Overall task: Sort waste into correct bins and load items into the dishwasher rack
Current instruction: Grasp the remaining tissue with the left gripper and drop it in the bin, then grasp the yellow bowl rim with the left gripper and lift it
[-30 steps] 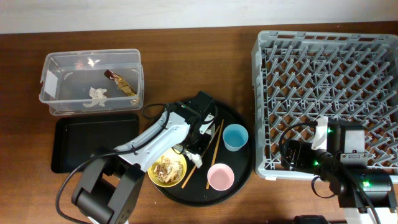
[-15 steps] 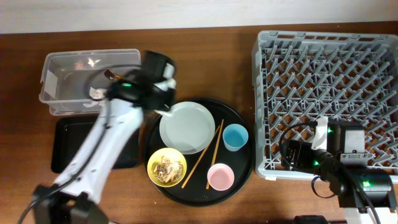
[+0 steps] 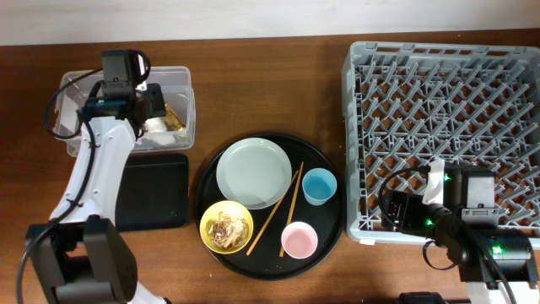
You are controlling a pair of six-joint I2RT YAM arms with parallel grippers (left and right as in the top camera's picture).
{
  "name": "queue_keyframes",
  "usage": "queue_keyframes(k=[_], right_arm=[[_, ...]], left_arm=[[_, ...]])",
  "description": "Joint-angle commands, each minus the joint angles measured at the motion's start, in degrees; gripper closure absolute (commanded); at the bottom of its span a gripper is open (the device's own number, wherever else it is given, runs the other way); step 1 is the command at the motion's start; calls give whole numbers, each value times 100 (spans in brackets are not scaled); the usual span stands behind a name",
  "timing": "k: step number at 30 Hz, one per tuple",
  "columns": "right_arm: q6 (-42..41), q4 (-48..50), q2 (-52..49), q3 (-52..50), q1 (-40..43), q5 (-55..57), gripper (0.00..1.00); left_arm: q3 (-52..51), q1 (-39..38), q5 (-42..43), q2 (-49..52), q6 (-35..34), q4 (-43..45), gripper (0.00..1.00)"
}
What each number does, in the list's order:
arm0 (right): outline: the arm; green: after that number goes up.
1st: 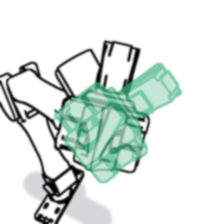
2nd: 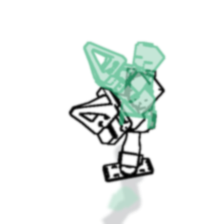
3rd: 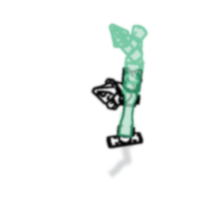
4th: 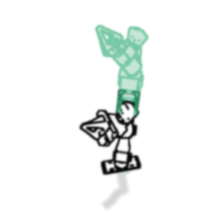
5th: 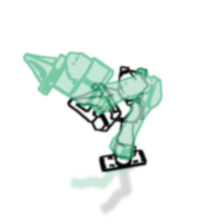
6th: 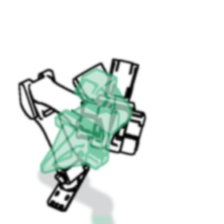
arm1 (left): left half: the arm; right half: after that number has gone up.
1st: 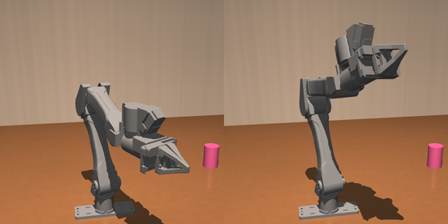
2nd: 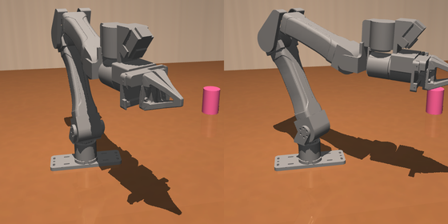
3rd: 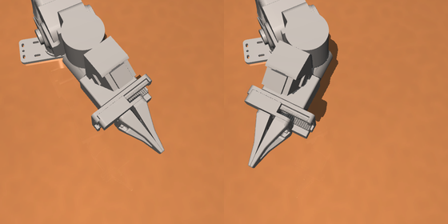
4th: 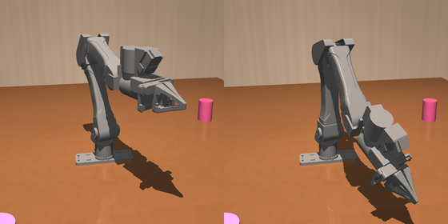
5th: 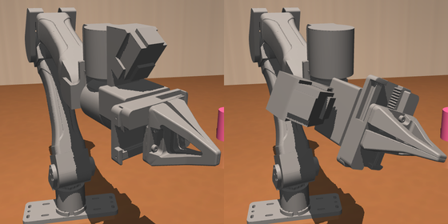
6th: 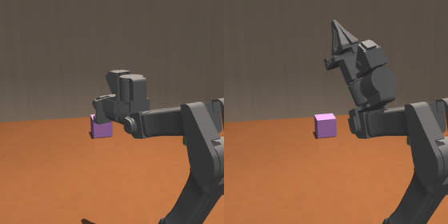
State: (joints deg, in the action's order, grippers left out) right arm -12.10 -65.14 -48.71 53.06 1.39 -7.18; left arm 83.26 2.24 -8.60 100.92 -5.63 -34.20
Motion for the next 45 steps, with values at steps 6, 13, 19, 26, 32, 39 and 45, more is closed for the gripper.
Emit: queue_keyframes(k=[6, 13, 19, 26, 32, 39, 45], right_arm=[[-42, -2, 33, 107, -35, -11, 2], [-42, 0, 33, 107, -35, -11, 2], [-42, 15, 26, 107, -35, -13, 2], [-42, -4, 26, 107, -35, -13, 1], [-42, -7, 26, 107, -35, -15, 2], [-42, -26, 26, 107, -35, -13, 2], [-42, -28, 26, 107, -35, -13, 2]], left_arm=[[59, -269, 1379, -647, 9, -754, 49], [26, -1399, 1681, -638, 4, -3038, 46], [-452, -2671, 1676, -612, -643, -3504, 44], [-1668, -3622, 1676, -612, -1700, -2691, 42], [-2706, -3847, 1635, -612, -2070, -1567, 47], [-2977, -3851, 1637, -612, -2070, -1298, 86], [-2767, -3851, 1628, -614, -2070, -1576, 99]])
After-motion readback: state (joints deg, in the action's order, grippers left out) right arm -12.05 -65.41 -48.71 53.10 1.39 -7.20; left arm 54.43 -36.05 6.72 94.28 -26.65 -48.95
